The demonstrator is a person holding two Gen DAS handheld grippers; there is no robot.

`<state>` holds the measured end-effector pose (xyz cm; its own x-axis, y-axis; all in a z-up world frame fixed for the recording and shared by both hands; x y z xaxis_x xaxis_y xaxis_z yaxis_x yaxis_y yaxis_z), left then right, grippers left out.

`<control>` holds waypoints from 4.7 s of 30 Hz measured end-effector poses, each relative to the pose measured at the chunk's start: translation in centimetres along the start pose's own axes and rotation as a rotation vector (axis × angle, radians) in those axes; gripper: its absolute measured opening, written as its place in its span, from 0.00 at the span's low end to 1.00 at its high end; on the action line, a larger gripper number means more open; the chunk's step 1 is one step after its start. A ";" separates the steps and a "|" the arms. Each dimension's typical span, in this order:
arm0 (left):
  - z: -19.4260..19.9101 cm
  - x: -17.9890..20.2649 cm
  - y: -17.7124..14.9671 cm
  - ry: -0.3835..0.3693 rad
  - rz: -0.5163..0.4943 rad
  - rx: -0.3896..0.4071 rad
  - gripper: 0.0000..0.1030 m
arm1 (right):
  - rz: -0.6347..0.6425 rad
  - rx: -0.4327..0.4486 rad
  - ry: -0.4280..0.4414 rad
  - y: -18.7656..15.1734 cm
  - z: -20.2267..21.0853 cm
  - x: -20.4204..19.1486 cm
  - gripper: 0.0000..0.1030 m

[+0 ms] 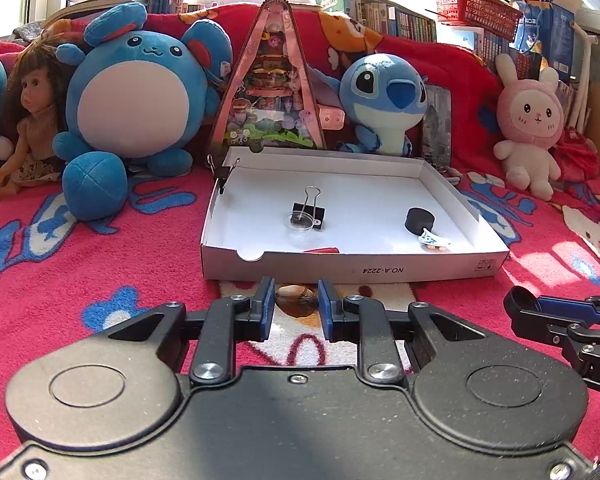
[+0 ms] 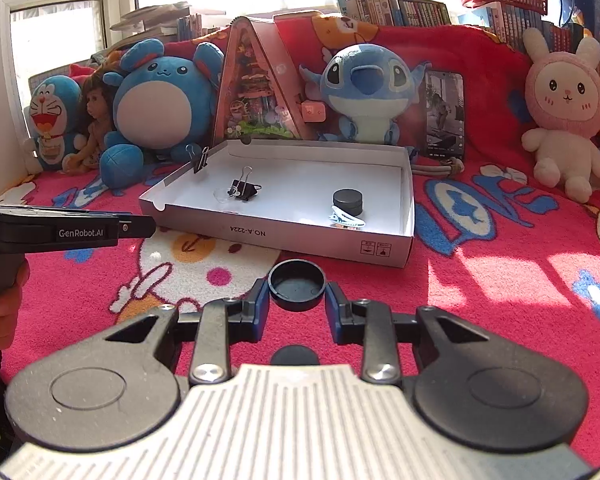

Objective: Organize rigid objects
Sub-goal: 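Carry the brown nut with the left tool while the right tool carries the black lid over the box, then open the left tool to drop the nut while the right tool releases the lid into the box, then withdraw both tools from the box back toward the remaining objects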

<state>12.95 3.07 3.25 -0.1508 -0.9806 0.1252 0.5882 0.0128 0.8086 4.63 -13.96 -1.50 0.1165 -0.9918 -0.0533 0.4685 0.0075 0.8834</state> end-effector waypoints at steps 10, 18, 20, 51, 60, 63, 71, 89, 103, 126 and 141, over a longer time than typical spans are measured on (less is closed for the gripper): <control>-3.3 -0.6 3.0 -0.001 0.046 -0.047 0.21 | -0.078 -0.021 -0.022 3.6 -2.3 2.6 0.35; -5.4 0.1 5.2 0.027 0.020 -0.044 0.21 | -0.113 -0.042 -0.037 6.0 -5.1 3.6 0.35; -6.2 0.3 5.7 0.034 0.017 -0.048 0.21 | -0.112 -0.042 -0.044 6.3 -5.8 3.5 0.35; -13.7 -0.5 6.4 0.068 0.055 -0.209 0.21 | -0.125 -0.234 -0.120 10.5 -15.0 4.0 0.35; -14.0 -0.5 6.5 0.073 0.045 -0.203 0.21 | -0.087 -0.257 -0.127 10.5 -16.0 3.5 0.35; -14.1 -0.3 6.5 0.076 0.033 -0.198 0.21 | -0.080 -0.262 -0.130 10.4 -16.1 3.4 0.35; -14.1 -0.3 6.4 0.075 0.032 -0.195 0.22 | -0.067 -0.266 -0.135 10.4 -16.4 3.2 0.35; -14.1 -0.1 6.4 0.074 0.019 -0.189 0.22 | -0.075 -0.294 -0.136 9.6 -17.3 3.3 0.37; -14.1 0.2 6.1 0.092 -0.007 -0.176 0.56 | -0.062 -0.275 -0.144 8.7 -17.4 3.2 0.39; -5.1 0.7 4.7 0.011 -0.057 -0.058 0.83 | 0.005 -0.114 -0.110 7.2 -11.0 2.1 0.85; 0.3 2.6 1.2 -0.068 -0.122 -0.023 0.84 | 0.073 -0.020 -0.058 4.7 -4.6 1.3 0.91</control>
<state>12.98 0.61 4.72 -0.2753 -0.9591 0.0656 0.5802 -0.1113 0.8069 11.03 -14.58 0.41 0.1003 -0.9942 0.0389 0.4776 0.0824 0.8747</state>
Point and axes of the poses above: each gripper's, at about its wrist camera, not at the fingertips, and z roughly against the way its jaws point, x to its right, y to its top, the point moved 2 cm from there along -z, roughly the way its jaws point, and after that the axes turned 2 degrees about -y, right-handed, at the moved point
